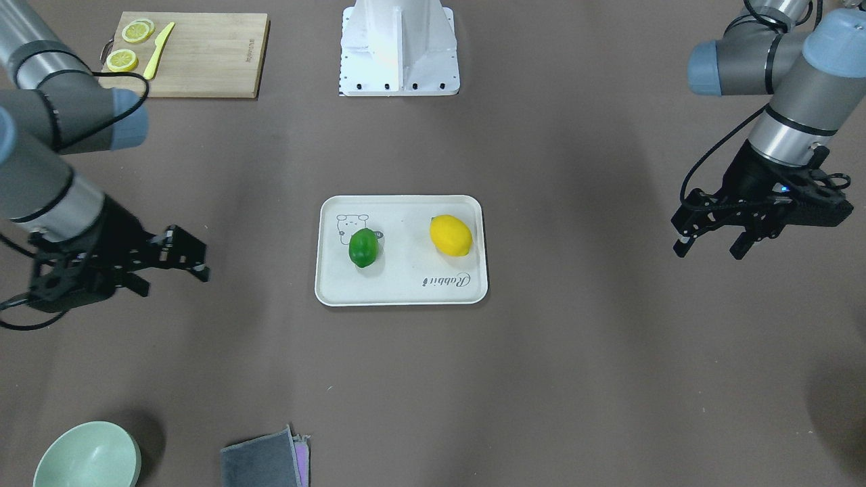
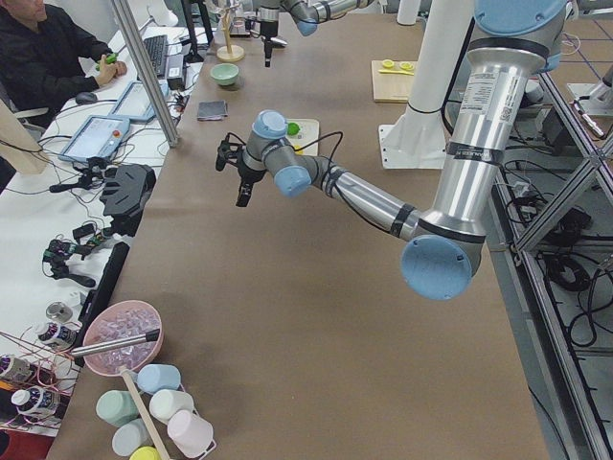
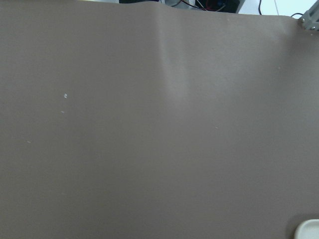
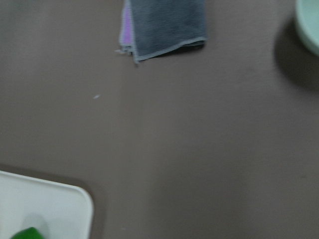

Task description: Place all lemons on tray

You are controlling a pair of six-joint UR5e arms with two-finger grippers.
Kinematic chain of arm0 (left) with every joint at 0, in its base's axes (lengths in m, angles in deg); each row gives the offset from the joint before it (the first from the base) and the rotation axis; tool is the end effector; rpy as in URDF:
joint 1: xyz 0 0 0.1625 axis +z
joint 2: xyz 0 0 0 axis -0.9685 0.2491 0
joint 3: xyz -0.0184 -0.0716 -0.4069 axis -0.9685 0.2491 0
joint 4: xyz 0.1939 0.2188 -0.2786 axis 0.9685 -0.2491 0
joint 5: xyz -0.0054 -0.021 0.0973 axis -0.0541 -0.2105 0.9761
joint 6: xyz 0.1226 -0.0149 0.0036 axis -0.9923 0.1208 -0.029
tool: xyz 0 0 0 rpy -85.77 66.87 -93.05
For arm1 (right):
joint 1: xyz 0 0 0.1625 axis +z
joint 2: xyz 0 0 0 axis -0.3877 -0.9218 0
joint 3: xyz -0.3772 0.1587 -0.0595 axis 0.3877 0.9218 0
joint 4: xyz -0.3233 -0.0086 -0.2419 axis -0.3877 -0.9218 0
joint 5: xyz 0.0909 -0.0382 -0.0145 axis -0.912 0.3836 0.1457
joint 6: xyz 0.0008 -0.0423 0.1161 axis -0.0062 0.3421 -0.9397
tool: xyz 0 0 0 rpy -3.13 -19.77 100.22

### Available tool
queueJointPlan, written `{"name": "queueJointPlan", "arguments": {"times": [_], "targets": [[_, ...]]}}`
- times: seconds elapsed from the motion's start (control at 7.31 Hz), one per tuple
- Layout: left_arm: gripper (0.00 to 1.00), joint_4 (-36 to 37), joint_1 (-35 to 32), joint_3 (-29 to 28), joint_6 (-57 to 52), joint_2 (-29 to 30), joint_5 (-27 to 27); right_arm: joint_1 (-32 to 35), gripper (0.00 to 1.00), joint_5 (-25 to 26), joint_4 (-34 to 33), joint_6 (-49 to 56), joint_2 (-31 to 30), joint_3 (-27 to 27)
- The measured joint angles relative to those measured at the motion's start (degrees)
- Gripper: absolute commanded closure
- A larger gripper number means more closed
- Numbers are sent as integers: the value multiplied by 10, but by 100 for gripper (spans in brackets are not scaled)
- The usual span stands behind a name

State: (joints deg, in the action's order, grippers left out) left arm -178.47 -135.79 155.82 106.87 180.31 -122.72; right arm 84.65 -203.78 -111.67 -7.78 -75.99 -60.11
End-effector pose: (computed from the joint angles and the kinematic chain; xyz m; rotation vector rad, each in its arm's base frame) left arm 0.2160 -0.5405 0.4098 0.4060 0.8932 -0.1639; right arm -0.2584 -0.5897 0.3897 0.2030 -0.9873 -0.0673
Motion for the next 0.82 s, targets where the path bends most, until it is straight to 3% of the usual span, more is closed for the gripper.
{"name": "queueJointPlan", "arguments": {"times": [0.41, 0.82], "targets": [[1, 31, -99, -4, -145, -63, -111, 116, 0, -32, -6, 173, -104, 0], [1, 190, -253, -2, -429, -87, -139, 212, 0, -22, -112, 371, -173, 2]]}}
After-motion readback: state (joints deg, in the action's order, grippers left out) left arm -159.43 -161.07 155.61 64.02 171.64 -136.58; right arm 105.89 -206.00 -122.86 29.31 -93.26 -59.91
